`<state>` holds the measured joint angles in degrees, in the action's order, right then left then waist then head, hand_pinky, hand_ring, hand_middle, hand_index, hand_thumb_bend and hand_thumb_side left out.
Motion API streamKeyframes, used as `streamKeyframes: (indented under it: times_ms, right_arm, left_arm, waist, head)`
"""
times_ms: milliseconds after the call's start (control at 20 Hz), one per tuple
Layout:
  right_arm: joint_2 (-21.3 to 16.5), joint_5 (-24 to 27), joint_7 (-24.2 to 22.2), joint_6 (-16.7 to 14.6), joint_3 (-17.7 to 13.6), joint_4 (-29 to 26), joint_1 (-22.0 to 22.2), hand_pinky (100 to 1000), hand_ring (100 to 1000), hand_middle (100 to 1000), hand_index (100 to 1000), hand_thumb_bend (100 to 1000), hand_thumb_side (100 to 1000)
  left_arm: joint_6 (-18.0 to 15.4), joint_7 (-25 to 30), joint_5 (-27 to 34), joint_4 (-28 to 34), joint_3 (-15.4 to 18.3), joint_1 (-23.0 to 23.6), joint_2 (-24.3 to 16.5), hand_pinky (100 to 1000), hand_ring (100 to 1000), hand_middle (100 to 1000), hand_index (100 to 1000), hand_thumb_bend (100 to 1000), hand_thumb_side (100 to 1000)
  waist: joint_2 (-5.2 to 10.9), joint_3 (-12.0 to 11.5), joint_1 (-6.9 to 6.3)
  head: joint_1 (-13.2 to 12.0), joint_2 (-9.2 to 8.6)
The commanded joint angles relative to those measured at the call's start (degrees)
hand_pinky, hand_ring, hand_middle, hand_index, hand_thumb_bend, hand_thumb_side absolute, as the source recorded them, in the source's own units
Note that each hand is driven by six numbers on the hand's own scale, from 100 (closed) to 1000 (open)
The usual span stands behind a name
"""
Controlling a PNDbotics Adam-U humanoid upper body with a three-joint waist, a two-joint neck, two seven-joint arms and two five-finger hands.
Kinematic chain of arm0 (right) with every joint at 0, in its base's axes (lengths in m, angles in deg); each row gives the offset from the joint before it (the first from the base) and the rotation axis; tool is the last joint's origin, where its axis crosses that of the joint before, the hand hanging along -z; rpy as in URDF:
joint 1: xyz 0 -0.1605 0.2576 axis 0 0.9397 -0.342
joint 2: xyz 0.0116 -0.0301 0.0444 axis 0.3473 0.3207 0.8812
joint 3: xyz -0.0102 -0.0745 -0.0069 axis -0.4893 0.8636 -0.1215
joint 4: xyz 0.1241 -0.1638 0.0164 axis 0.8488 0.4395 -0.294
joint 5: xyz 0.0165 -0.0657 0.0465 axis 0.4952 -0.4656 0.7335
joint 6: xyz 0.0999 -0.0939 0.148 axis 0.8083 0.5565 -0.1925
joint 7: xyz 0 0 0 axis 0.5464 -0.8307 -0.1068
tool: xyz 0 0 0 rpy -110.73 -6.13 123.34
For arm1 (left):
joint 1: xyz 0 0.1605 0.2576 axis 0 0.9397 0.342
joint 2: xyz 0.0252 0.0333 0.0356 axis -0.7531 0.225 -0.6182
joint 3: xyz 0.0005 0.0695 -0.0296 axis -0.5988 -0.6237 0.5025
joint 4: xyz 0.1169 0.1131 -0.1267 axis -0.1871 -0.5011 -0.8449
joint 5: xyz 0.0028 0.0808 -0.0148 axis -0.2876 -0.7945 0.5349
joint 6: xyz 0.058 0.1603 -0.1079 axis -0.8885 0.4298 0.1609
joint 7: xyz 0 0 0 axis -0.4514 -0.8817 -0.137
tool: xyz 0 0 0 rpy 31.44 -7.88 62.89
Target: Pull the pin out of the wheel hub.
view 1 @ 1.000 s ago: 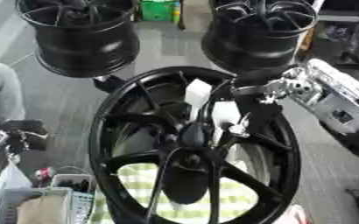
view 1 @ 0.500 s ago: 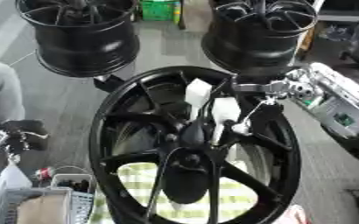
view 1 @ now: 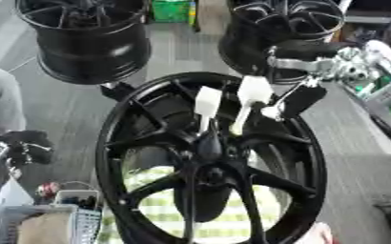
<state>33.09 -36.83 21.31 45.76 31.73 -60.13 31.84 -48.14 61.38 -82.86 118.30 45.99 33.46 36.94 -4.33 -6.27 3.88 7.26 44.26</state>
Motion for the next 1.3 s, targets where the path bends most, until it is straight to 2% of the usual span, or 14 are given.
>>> streamKeyframes:
  times_ms: [50, 100, 150, 350, 500, 650, 800, 1000, 1150, 1250, 1300]
  right_arm:
    - [-4.2, 2.6, 0.8, 1.8, -4.0, -3.5, -0.9, 702, 654, 443, 569, 100, 263]
    - [-5.2, 3.2, 1.3, 2.3, -5.3, -4.3, -0.6, 702, 654, 446, 569, 100, 304]
    - [-6.4, 3.6, 1.9, 2.7, -6.7, -5.1, 0.0, 705, 655, 444, 570, 100, 243]
    - [-10.7, 3.6, 5.0, 4.2, -12.8, -7.1, 4.3, 706, 653, 442, 564, 100, 184]
    - [-12.6, 2.8, 10.0, 5.7, -18.6, -6.7, 10.3, 694, 642, 435, 558, 100, 149]
    - [-12.4, 1.9, 16.2, 7.3, -23.6, -4.7, 17.4, 676, 628, 429, 553, 100, 114]
    - [-9.3, 0.9, 23.2, 9.2, -28.6, -2.0, 25.2, 662, 621, 429, 556, 100, 109]
    - [-3.0, 0.7, 32.3, 11.6, -34.0, 1.3, 33.8, 643, 612, 438, 574, 100, 141]
    - [1.5, 0.5, 37.6, 12.6, -36.4, 3.3, 38.2, 650, 637, 514, 708, 100, 202]
    - [4.6, 0.0, 40.7, 13.5, -37.9, 4.7, 40.1, 669, 692, 665, 852, 100, 273]
    - [6.3, -0.3, 42.3, 14.1, -38.9, 5.4, 40.7, 672, 708, 710, 886, 100, 307]
  left_arm:
    - [0.2, 0.0, -0.2, 1.1, 0.2, -0.5, -0.9, 678, 644, 647, 776, 100, 913]
    - [0.2, 0.0, -0.2, 1.1, 0.3, -0.5, -0.9, 679, 644, 647, 776, 100, 913]
    - [0.2, -0.1, -0.2, 1.1, 0.3, -0.5, -0.9, 679, 644, 647, 776, 100, 913]
    - [0.2, -0.3, -0.3, 1.1, 0.6, -0.5, -1.0, 678, 644, 647, 776, 100, 913]
    - [0.3, -0.6, -0.2, 1.2, 0.8, -0.6, -1.0, 678, 644, 647, 776, 100, 911]
    - [0.3, -0.8, -0.1, 1.2, 1.1, -0.7, -1.1, 678, 645, 647, 776, 100, 909]
    - [0.2, -1.2, 0.0, 1.3, 1.3, -0.9, -1.1, 678, 645, 647, 776, 100, 907]
    - [0.1, -1.4, 0.0, 1.2, 1.5, -1.0, -1.2, 678, 645, 647, 776, 100, 908]
    - [0.0, -1.5, 0.0, 1.2, 1.6, -1.1, -1.2, 678, 646, 647, 776, 100, 907]
    - [0.0, -1.5, 0.0, 1.2, 1.6, -1.1, -1.1, 678, 646, 647, 776, 100, 908]
    - [0.0, -1.6, 0.0, 1.2, 1.7, -1.1, -1.1, 677, 646, 647, 776, 100, 908]
  waist:
    - [0.63, 0.2, -0.1]
    - [0.62, 0.3, -0.06]
    - [0.6, 0.4, -0.01]
    - [0.49, 0.7, 0.08]
    - [0.35, 1.1, 0.01]
    - [0.19, 1.6, -0.14]
    - [0.01, 1.9, -0.35]
    - [-0.27, 2.4, -0.5]
    - [-0.41, 2.6, -0.59]
    - [-0.46, 2.6, -0.68]
    - [-0.47, 2.6, -0.73]
  head:
    - [-0.2, -0.15]
    - [-0.3, -0.15]
    - [-0.4, -0.15]
    - [-1.0, -0.15]
    - [-1.5, -0.15]
    - [-2.0, -0.15]
    - [-2.5, -0.15]
    - [-2.9, -0.15]
    - [-3.0, -0.15]
    - [-3.1, -0.15]
    - [-3.0, -0.15]
